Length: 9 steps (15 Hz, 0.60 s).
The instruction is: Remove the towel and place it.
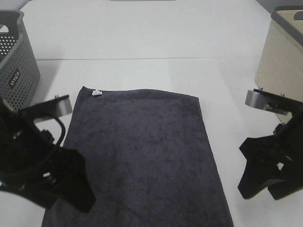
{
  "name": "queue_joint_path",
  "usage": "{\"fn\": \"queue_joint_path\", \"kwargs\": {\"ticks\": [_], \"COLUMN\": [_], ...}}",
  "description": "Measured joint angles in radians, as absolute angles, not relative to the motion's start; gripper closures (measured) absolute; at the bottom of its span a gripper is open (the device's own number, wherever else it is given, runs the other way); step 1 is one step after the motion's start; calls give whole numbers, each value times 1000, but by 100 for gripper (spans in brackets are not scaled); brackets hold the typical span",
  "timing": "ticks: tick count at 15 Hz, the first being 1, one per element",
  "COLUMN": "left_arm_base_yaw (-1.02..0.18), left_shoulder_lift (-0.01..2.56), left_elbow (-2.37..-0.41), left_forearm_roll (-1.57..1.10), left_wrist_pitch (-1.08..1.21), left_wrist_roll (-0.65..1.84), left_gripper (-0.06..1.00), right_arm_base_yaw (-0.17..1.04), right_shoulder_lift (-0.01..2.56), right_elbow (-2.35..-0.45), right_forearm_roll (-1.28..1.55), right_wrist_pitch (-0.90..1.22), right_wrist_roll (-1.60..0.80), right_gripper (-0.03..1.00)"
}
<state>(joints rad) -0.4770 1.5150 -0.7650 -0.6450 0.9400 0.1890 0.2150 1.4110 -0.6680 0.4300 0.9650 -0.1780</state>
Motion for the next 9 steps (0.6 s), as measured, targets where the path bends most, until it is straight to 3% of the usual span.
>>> {"fn": "queue_joint_path", "kwargs": {"ticks": [4, 9], "left_arm_base_yaw": [-440, -326], "left_shoulder_lift": [1590, 1819], "left_elbow": [-1042, -1361], "left_forearm_roll": [-301, -200], "left_wrist_pitch": [937, 941], "left_wrist_roll": [-21, -18], "left_gripper": [17, 15], "right_arm_base_yaw": [215, 182], "right_shoulder_lift": [1431, 1660], "right_elbow": [-868, -1218], "right_forearm_roll": [260, 221], "right_wrist_pitch": [944, 1006], "right_wrist_roll": [-88, -92], "right_gripper": [23, 17]}}
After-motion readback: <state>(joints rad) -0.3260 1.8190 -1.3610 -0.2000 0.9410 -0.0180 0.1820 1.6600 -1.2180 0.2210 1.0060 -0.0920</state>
